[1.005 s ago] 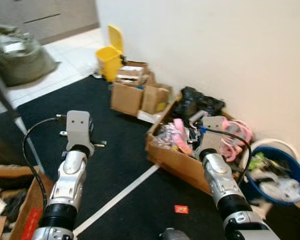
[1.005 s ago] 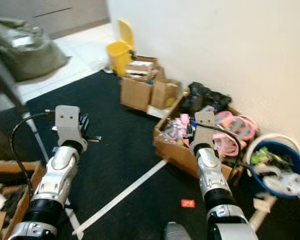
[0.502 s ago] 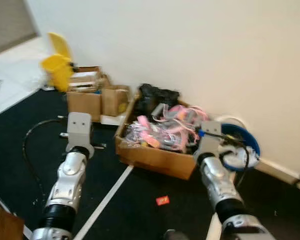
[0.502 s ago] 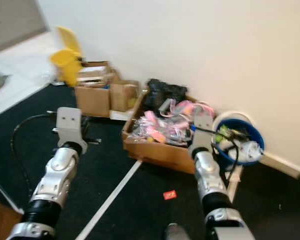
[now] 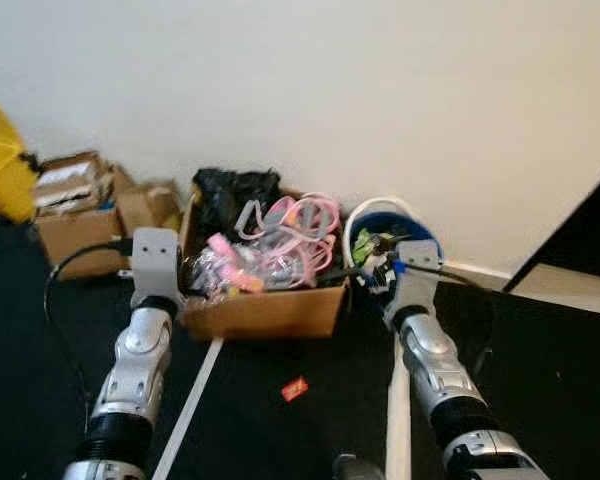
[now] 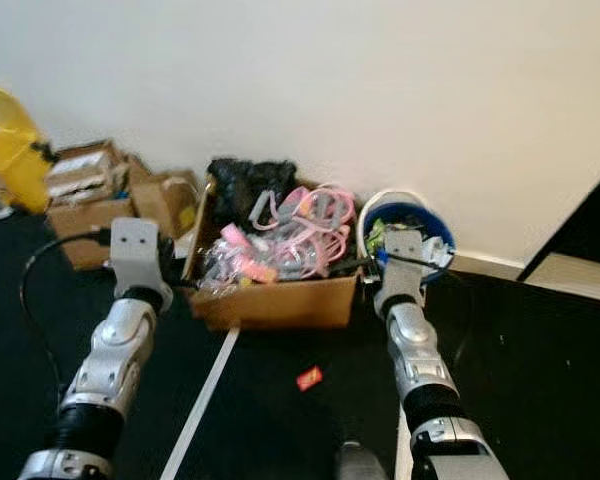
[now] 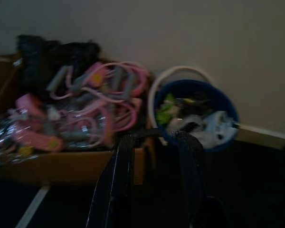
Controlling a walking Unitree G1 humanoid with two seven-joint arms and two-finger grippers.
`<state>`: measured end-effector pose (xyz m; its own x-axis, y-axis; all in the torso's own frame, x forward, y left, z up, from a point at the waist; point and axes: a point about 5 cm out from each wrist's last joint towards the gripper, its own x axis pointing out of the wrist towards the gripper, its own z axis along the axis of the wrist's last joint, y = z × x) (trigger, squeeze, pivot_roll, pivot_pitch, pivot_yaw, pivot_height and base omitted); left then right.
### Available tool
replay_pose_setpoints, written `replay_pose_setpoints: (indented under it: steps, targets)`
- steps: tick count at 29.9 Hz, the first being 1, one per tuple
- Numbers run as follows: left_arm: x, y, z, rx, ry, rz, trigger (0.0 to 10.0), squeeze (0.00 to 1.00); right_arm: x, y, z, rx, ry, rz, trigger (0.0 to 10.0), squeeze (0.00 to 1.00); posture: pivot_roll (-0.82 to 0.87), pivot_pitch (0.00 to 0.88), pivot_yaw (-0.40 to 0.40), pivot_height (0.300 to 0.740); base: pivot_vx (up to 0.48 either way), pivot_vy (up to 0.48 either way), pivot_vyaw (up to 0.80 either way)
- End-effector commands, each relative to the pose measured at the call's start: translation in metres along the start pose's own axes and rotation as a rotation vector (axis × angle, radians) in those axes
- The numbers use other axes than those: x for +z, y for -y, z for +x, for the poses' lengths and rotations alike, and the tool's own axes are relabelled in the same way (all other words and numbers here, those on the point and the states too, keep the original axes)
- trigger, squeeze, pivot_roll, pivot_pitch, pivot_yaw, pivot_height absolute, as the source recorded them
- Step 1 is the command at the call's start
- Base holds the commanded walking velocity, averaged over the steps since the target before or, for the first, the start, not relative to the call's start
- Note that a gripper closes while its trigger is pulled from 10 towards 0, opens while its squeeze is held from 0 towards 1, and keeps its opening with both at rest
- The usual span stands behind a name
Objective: Picking trash to rubbish bin
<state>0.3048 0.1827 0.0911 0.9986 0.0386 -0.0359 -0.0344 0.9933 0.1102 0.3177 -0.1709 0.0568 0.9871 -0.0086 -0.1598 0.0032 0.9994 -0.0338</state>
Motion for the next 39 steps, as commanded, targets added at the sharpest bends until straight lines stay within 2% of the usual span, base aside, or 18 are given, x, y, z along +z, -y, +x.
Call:
replay_pose_setpoints:
  steps: [1, 39]
  targets:
    - [-0.0039, 0.0005, -0.0016, -0.001, -0.019, 0.007, 10.0, 0.0, -0.0035, 0.002, -0.0019, -0.009, -0.018, 0.005, 10.0, 0.0, 0.04, 0.04, 0.035, 0.74, 0.0, 0.0, -0.8]
    - [-0.0065, 0.001, -0.0025, 0.003, -0.035, 0.006, 10.0, 0.0, -0.0059, 0.0021, -0.004, -0.008, -0.032, 0.0, 10.0, 0.0, 0.04, 0.028, 0.028, 0.74, 0.0, 0.0, -0.8]
